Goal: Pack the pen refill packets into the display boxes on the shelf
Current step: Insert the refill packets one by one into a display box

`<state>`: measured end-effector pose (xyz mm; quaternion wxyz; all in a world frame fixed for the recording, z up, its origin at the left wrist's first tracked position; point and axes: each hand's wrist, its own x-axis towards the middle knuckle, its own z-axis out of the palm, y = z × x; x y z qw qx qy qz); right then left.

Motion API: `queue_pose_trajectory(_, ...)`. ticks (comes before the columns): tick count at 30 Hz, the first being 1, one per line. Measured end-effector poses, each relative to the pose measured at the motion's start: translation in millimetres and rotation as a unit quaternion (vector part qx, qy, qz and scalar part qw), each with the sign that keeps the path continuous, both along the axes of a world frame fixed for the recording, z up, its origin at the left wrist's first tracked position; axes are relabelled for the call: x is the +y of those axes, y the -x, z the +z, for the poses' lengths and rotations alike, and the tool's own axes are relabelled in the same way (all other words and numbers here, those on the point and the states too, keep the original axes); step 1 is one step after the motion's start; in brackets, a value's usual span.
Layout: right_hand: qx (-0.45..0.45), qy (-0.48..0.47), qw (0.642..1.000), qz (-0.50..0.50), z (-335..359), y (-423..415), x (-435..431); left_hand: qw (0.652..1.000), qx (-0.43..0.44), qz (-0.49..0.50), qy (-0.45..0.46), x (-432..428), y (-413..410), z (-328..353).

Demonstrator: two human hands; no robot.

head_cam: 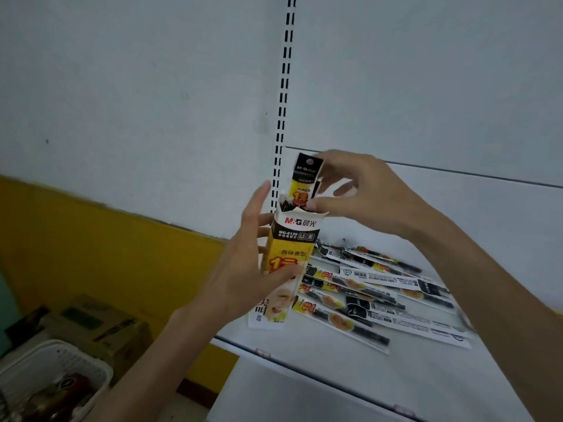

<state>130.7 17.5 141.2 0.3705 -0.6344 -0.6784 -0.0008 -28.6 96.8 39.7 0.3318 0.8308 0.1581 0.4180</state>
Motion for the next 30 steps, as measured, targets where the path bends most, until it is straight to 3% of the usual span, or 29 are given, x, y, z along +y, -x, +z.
queue_pose_trajectory(3, 0.026, -0.101, 0.995, 0.007, -5.7, 0.3, -2.9, 1.000, -0.011, 0.010, 0.008, 3.2, -2.1, -1.7)
queue_pose_trajectory(5, -0.005, -0.111, 0.994, 0.005, -12.0, 3.4, -2.0, 1.000, -0.005, 0.015, 0.002, 2.3, -3.3, -1.6)
queue_pose_trajectory(9, -0.080, -0.039, 0.996, 0.016, -24.9, 2.6, -1.0, 0.999, 0.007, 0.025, -0.027, 2.0, -3.1, -2.5)
queue_pose_trajectory(14, 0.076, 0.027, 0.996, -0.022, -20.5, 7.0, -7.2, 0.991, 0.019, 0.023, -0.127, 4.6, -4.7, -2.9)
queue_pose_trajectory(19, 0.116, 0.144, 0.982, 0.024, -15.3, -2.1, -15.3, 0.979, 0.032, 0.033, -0.197, 1.4, -9.3, -0.7)
queue_pose_trajectory(24, 0.177, 0.040, 0.982, 0.048, -14.9, -18.4, -21.7, 0.977, 0.043, 0.036, -0.207, 2.3, -7.5, 4.5)
queue_pose_trajectory(30, 0.124, 0.012, 0.992, -0.033, -23.7, -20.7, -12.4, 0.977, 0.065, 0.052, -0.194, -1.5, -8.6, 12.8)
